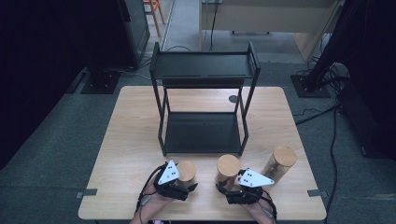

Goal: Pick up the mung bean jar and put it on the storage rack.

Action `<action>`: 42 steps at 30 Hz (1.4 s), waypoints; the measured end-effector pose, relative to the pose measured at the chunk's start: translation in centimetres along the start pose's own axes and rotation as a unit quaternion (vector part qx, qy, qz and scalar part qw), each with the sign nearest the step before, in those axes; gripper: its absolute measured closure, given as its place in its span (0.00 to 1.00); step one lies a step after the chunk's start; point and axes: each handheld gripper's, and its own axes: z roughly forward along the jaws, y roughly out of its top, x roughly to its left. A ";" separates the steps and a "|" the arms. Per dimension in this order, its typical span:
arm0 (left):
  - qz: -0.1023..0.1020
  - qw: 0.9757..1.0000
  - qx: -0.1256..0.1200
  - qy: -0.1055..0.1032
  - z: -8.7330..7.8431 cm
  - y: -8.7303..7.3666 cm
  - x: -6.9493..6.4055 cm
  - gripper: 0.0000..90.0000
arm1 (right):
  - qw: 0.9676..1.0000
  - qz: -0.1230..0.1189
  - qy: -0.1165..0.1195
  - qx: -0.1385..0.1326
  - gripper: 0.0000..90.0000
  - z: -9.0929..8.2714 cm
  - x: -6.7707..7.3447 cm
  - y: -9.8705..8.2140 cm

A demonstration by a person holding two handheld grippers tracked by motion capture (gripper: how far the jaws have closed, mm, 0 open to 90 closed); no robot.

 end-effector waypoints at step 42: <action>-0.006 1.000 -0.004 -0.006 -0.5 1.1 -0.8 0.28 | 1.000 -0.001 -0.001 0.004 0.23 0.1 0.0 0.0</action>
